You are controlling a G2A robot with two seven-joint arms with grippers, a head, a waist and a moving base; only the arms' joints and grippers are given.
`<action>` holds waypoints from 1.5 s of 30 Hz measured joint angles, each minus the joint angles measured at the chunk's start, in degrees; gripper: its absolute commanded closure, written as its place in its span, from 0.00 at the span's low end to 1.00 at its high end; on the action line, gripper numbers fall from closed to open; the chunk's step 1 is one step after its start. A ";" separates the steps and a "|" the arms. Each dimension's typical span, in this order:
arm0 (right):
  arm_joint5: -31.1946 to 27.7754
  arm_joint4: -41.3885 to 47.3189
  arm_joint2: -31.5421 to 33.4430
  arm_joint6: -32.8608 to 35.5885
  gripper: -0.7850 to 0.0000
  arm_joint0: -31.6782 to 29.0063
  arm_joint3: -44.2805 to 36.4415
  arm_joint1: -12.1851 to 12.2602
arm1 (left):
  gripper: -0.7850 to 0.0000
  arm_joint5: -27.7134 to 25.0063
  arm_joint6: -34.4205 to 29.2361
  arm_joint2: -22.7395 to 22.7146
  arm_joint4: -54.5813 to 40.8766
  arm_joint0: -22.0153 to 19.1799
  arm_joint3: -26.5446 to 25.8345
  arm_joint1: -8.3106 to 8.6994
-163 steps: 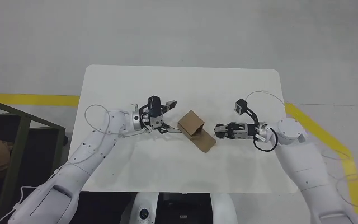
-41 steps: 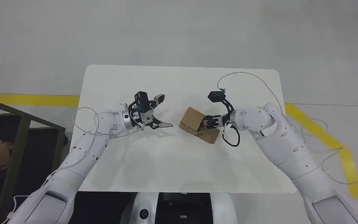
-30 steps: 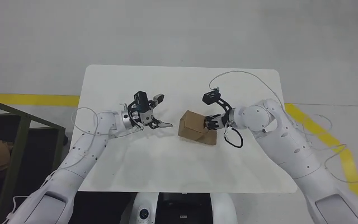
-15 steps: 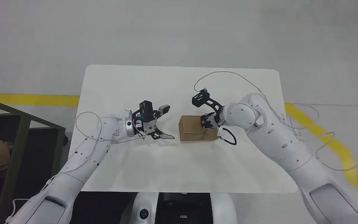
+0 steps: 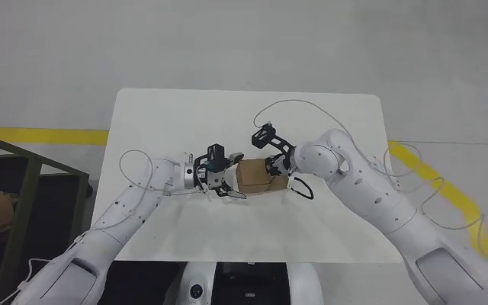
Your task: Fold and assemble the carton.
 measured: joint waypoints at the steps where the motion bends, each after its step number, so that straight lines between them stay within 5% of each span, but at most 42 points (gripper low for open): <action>1: -0.01 -0.06 0.06 -0.07 1.00 -0.07 -0.08 -0.02 | 0.00 0.00 -0.28 0.18 -0.19 -0.19 0.39 -0.05; 17: 0.26 -0.41 1.23 -1.09 1.00 -0.96 -0.57 -0.46 | 0.00 1.56 -6.01 1.18 -4.68 -1.22 1.86 -1.03; 20: 0.09 -0.44 1.42 -1.01 1.00 -1.13 -0.70 -0.51 | 0.11 1.65 -6.85 1.08 -5.66 -1.22 2.22 -1.13; 26: 0.01 -0.66 1.62 -1.08 1.00 -1.33 -0.93 -0.71 | 0.08 1.70 -8.55 0.84 -7.34 -1.29 2.71 -1.29; 32: 0.10 -0.70 1.86 -1.04 1.00 -1.39 -0.75 -0.93 | 0.15 1.86 -9.22 0.39 -7.92 -1.11 2.65 -1.28; 41: 0.62 -0.64 2.36 -1.07 0.83 -1.47 -0.21 -1.24 | 0.24 1.98 -9.35 -0.33 -8.06 -0.65 2.14 -1.16; 45: 0.80 -0.65 2.86 -1.11 0.56 -1.62 -0.07 -1.28 | 0.22 1.95 -9.34 -0.54 -7.83 -0.51 1.99 -1.12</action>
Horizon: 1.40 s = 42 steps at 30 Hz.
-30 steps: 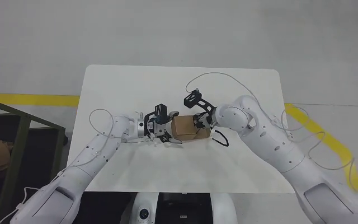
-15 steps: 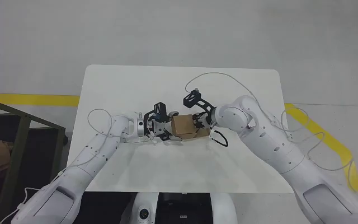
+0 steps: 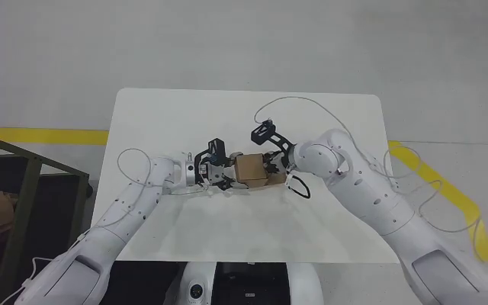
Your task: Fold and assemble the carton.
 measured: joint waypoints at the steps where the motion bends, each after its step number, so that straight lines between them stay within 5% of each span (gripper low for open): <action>1: 0.08 0.00 0.16 -0.02 0.51 -0.03 0.05 0.00 | 0.22 0.06 0.04 -0.05 0.07 0.03 -0.01 0.01; 3: 0.26 -0.03 0.71 -0.16 0.27 -0.11 0.21 0.06 | 0.22 0.11 0.14 -0.16 0.19 0.14 0.02 0.03; 6: 0.52 0.17 2.31 -0.55 0.14 -0.49 0.37 0.40 | 0.21 0.07 0.20 -0.28 0.44 0.30 0.12 0.08; 15: -1.92 9.18 13.67 -2.11 0.15 -6.01 -1.76 3.01 | 0.23 0.68 1.46 -0.67 3.14 1.02 0.16 0.40; 19: -3.45 15.39 20.46 -1.25 0.26 -9.55 -3.29 4.48 | 0.24 0.75 2.40 -0.94 4.15 1.36 0.29 0.58; 25: -2.24 22.23 27.05 2.36 1.00 -13.10 -1.66 5.92 | 0.25 1.00 3.97 -1.49 5.44 1.75 -0.42 0.88; 42: -1.55 33.58 23.19 8.20 1.00 -9.66 13.77 5.11 | 0.32 0.84 10.71 -3.57 6.29 3.15 -4.06 1.72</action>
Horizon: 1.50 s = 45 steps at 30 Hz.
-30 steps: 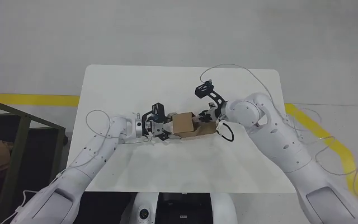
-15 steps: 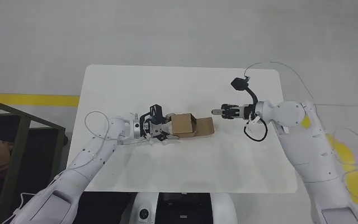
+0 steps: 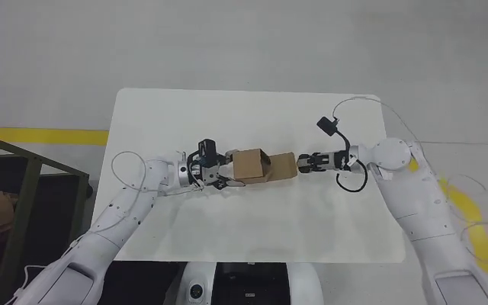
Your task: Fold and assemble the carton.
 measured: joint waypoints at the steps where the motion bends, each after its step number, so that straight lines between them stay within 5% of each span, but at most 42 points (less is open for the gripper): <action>1: -0.28 0.79 -0.65 0.18 1.00 0.38 0.64 -0.21 | 0.31 0.06 0.12 -0.01 0.12 0.03 -0.14 0.01; 8: -2.78 6.34 -3.68 1.03 1.00 2.92 3.19 -1.37 | 0.24 -0.37 -2.55 1.12 1.64 -0.57 0.67 -0.16; 19: 3.81 4.15 -8.27 1.96 0.98 5.16 3.94 -2.15 | 0.25 -0.69 -6.21 2.95 -0.18 -2.26 1.89 -1.01; 23: 4.31 5.03 -7.34 1.36 0.60 5.18 6.29 -1.92 | 0.25 -0.90 -6.29 2.66 -0.61 -2.31 2.37 -0.97; 28: 2.90 7.43 -3.15 1.76 0.40 3.53 7.08 -0.58 | 0.25 -1.02 -6.31 2.04 -0.51 -1.76 2.84 -0.69; 40: 1.07 16.70 3.70 2.10 0.42 -2.81 2.88 1.26 | 0.27 -1.32 -7.23 1.82 -0.60 -1.21 2.41 -0.52; 45: 0.39 19.15 2.47 2.62 0.55 -3.23 3.09 0.96 | 0.27 -1.45 -7.52 1.69 -0.88 -1.17 2.41 -0.48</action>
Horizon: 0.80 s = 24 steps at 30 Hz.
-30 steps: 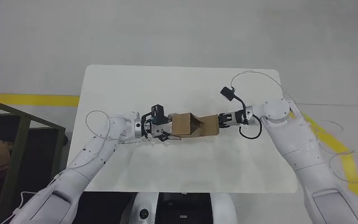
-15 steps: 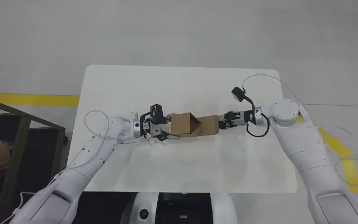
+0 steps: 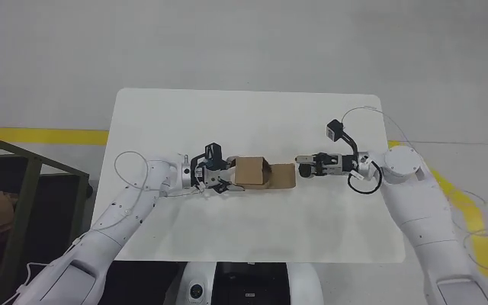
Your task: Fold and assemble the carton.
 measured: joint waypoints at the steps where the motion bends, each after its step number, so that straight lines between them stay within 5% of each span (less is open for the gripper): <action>1: 0.26 0.01 -0.42 0.08 0.55 0.05 0.09 -0.06 | 0.27 0.01 -0.07 -0.02 0.00 -0.01 -0.01 0.01; 5: 2.66 -3.43 -1.95 -1.15 0.50 0.63 0.61 -0.04 | 0.27 0.14 -0.20 -0.13 -0.23 0.00 -0.07 0.02; 9: 3.88 -6.39 -1.71 -2.49 0.30 0.33 0.62 0.39 | 0.29 0.44 -0.06 -0.48 -0.85 -0.01 -0.17 0.03; 16: 4.02 -5.44 -1.18 -1.91 0.29 -1.41 -0.54 0.84 | 0.27 0.79 -0.22 -0.80 -1.10 0.25 -0.49 0.11; 17: 3.92 -5.25 -1.06 -1.94 0.29 -1.70 -0.81 0.90 | 0.24 0.88 -0.32 -0.80 -0.77 0.19 -0.68 0.13; 18: 3.65 -4.85 -0.83 -2.02 0.27 -2.10 -1.20 0.98 | 0.03 1.22 -0.30 -0.84 0.10 0.10 -1.07 0.19; 24: 2.27 -2.87 0.37 -1.77 0.22 -4.13 -3.48 1.44 | 0.00 1.38 5.54 -1.45 5.04 0.42 -1.91 0.89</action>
